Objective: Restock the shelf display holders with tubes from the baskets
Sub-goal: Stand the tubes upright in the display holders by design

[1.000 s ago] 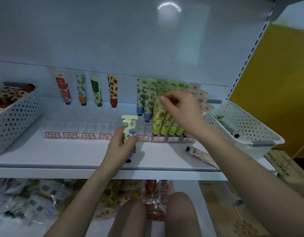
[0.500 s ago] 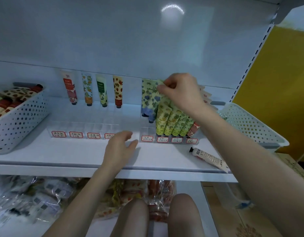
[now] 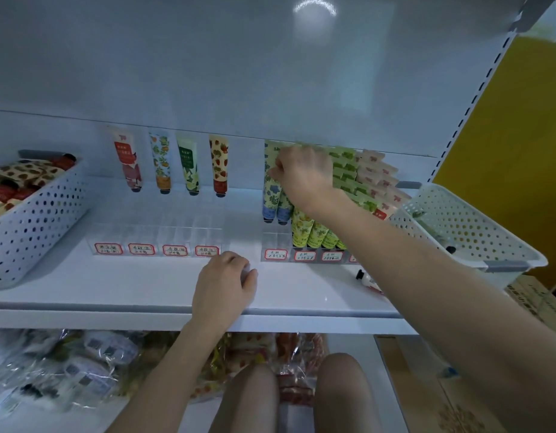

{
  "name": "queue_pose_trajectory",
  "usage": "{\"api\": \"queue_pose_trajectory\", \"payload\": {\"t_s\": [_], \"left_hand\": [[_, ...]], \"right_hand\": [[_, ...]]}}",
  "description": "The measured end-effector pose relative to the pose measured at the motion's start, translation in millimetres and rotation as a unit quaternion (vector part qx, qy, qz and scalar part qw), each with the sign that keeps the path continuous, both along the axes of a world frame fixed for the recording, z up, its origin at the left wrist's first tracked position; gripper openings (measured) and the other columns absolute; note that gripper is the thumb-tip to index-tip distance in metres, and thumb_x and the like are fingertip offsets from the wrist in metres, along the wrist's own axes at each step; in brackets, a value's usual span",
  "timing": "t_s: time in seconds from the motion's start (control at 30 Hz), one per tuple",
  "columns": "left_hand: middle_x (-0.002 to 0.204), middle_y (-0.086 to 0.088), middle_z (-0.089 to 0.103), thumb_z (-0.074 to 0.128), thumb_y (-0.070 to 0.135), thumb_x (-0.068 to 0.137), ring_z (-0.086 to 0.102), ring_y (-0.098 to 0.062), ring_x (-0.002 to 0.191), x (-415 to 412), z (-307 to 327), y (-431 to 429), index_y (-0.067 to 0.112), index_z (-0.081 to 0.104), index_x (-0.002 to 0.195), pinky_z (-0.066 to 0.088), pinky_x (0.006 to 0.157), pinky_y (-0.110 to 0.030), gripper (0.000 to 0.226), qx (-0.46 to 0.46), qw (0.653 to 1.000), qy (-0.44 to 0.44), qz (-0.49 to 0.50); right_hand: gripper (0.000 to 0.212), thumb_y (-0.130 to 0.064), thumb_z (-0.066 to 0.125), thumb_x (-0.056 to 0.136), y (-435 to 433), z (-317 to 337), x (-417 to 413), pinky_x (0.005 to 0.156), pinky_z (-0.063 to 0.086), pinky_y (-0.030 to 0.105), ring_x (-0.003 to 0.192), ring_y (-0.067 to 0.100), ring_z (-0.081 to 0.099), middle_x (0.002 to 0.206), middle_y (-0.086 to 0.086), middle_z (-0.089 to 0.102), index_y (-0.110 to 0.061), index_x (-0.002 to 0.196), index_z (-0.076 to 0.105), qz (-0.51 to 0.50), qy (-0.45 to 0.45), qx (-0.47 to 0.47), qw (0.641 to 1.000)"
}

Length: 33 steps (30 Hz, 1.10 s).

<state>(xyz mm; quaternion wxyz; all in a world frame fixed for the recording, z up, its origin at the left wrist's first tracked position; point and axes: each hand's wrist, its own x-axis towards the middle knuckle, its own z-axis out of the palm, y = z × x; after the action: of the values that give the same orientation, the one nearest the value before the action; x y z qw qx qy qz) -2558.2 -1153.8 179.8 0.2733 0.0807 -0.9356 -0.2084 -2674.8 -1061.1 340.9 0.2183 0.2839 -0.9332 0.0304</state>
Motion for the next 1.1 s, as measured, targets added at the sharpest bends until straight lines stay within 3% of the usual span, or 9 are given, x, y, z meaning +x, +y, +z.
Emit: {"api": "queue_pose_trajectory", "payload": {"t_s": [0.13, 0.2, 0.27, 0.4, 0.57, 0.73, 0.83, 1.0, 1.1], "left_hand": [[0.074, -0.008, 0.065, 0.067, 0.017, 0.078, 0.060, -0.022, 0.067, -0.3, -0.5, -0.1, 0.005, 0.069, 0.075, 0.054, 0.059, -0.034, 0.012, 0.004, 1.000, -0.001, -0.006], [0.075, -0.008, 0.065, 0.068, 0.014, 0.078, 0.059, -0.022, 0.068, -0.3, -0.2, 0.7, 0.005, 0.069, 0.075, 0.054, 0.061, -0.034, 0.010, 0.009, 1.000, 0.000, -0.004], [0.076, -0.007, 0.065, 0.069, 0.014, 0.079, 0.058, -0.021, 0.069, -0.4, 0.3, 1.4, 0.005, 0.069, 0.076, 0.052, 0.062, -0.033, 0.010, 0.014, 1.000, 0.002, -0.004], [0.076, -0.008, 0.065, 0.069, 0.015, 0.078, 0.058, -0.021, 0.068, -0.5, -0.1, 0.7, 0.004, 0.069, 0.077, 0.050, 0.061, -0.031, 0.010, 0.018, 1.000, 0.004, -0.003], [0.072, -0.006, 0.065, 0.059, 0.023, 0.075, 0.059, -0.021, 0.063, -1.4, -1.7, -1.5, 0.005, 0.069, 0.072, 0.053, 0.055, -0.033, 0.021, 0.016, 1.000, 0.000, -0.005], [0.069, -0.006, 0.064, 0.059, 0.023, 0.072, 0.059, -0.022, 0.060, -1.8, -2.7, -2.0, 0.005, 0.068, 0.068, 0.051, 0.051, -0.033, 0.020, 0.008, 1.000, 0.013, -0.008], [0.069, -0.005, 0.064, 0.056, 0.026, 0.075, 0.059, -0.022, 0.060, -2.4, -3.8, -3.8, 0.006, 0.068, 0.067, 0.052, 0.051, -0.033, 0.025, 0.002, 1.000, 0.019, -0.010], [0.070, -0.005, 0.065, 0.059, 0.024, 0.073, 0.059, -0.021, 0.061, -1.4, -2.9, -2.2, 0.006, 0.069, 0.069, 0.053, 0.054, -0.033, 0.021, 0.007, 1.000, 0.013, -0.007], [0.071, -0.006, 0.065, 0.062, 0.022, 0.074, 0.059, -0.021, 0.062, -1.2, -3.2, -2.0, 0.006, 0.069, 0.070, 0.053, 0.056, -0.032, 0.018, 0.008, 1.000, 0.009, -0.007]], "right_hand": [[0.019, -0.029, 0.047, 0.096, -1.9, 4.2, -1.6, 0.082, 0.034, 0.029, 0.094, 0.025, 0.055, 0.085, 0.004, 0.060, -0.016, 0.086, 0.057, 0.013, 0.001, 0.006, 1.000], [0.016, -0.027, 0.047, 0.096, -5.3, 8.2, -2.5, 0.085, 0.031, 0.030, 0.104, 0.023, 0.053, 0.103, 0.003, 0.063, -0.018, 0.099, 0.059, 0.006, -0.004, 0.031, 0.999], [0.009, -0.023, 0.049, 0.095, -8.6, 10.9, -3.9, 0.083, 0.030, 0.030, 0.106, 0.022, 0.052, 0.107, 0.002, 0.063, -0.020, 0.089, 0.055, -0.006, -0.011, 0.053, 0.999], [0.014, -0.021, 0.049, 0.095, -12.3, 13.5, -4.3, 0.084, 0.031, 0.031, 0.105, 0.023, 0.052, 0.105, 0.003, 0.062, -0.017, 0.082, 0.051, -0.005, -0.015, 0.081, 0.997], [0.038, -0.015, 0.051, 0.093, -17.1, 14.6, -8.6, 0.076, 0.024, 0.028, 0.085, 0.022, 0.043, 0.068, -0.004, 0.040, -0.018, 0.061, 0.029, -0.028, -0.035, 0.085, 0.995], [0.006, -0.015, 0.055, 0.091, -20.1, 10.9, -7.8, 0.082, 0.030, 0.030, 0.108, 0.023, 0.052, 0.107, 0.003, 0.062, -0.019, 0.091, 0.051, -0.015, -0.013, 0.084, 0.996], [0.012, -0.017, 0.055, 0.092, -18.1, 7.3, -8.9, 0.089, 0.033, 0.031, 0.112, 0.023, 0.050, 0.112, 0.004, 0.061, -0.015, 0.104, 0.056, -0.010, -0.008, 0.085, 0.996], [0.012, -0.022, 0.051, 0.095, -12.6, 7.9, -7.1, 0.090, 0.033, 0.031, 0.114, 0.025, 0.047, 0.112, 0.006, 0.061, -0.014, 0.098, 0.059, 0.005, 0.001, 0.070, 0.998], [0.029, -0.029, 0.048, 0.095, -5.4, 10.4, -7.0, 0.080, 0.032, 0.031, 0.111, 0.026, 0.047, 0.093, 0.006, 0.058, -0.014, 0.071, 0.048, 0.026, -0.027, 0.057, 0.998]]}}
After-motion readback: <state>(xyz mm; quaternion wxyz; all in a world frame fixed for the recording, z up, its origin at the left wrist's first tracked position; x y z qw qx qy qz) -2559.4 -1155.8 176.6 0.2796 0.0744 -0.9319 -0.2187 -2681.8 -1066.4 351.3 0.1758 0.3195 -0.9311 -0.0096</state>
